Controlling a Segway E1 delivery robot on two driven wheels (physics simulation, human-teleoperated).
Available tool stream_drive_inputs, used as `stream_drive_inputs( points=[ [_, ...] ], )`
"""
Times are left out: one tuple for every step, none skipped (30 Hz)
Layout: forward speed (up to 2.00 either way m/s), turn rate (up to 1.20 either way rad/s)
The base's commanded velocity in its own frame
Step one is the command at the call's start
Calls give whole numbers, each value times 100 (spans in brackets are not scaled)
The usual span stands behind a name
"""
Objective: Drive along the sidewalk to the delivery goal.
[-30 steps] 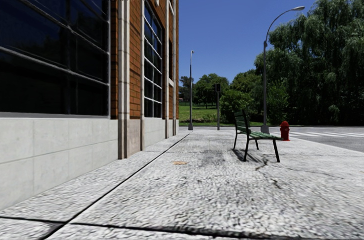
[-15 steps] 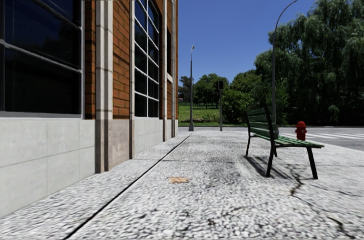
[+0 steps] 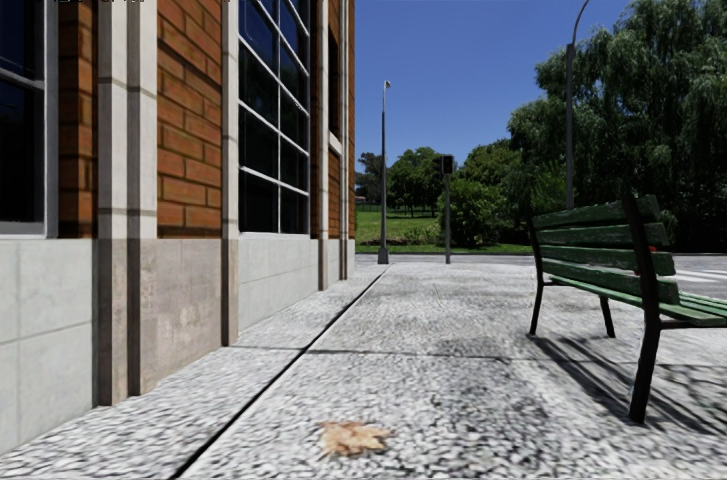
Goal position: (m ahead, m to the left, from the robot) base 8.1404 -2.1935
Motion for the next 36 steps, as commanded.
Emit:
stream_drive_inputs(
  points=[
    [200, -16],
    [200, -19],
    [200, -20],
    [200, -20],
    [200, -20],
    [200, -20],
    [200, -20],
    [200, -20],
    [200, -21],
    [200, -21],
    [200, -21],
    [200, -21],
    [200, -21],
    [200, -22],
    [200, -22],
    [200, -22],
    [200, -22],
    [200, -22],
    [200, -23],
    [200, -23],
    [200, -23],
    [200, -24],
    [200, -24],
    [200, -25],
    [200, -27],
    [200, -27],
    [200, -29],
    [200, -29],
    [200, -29],
    [200, -29],
    [200, -29],
    [200, -29],
    [200, -30],
    [200, -30],
    [200, -30],
    [200, -30]
  ],
)
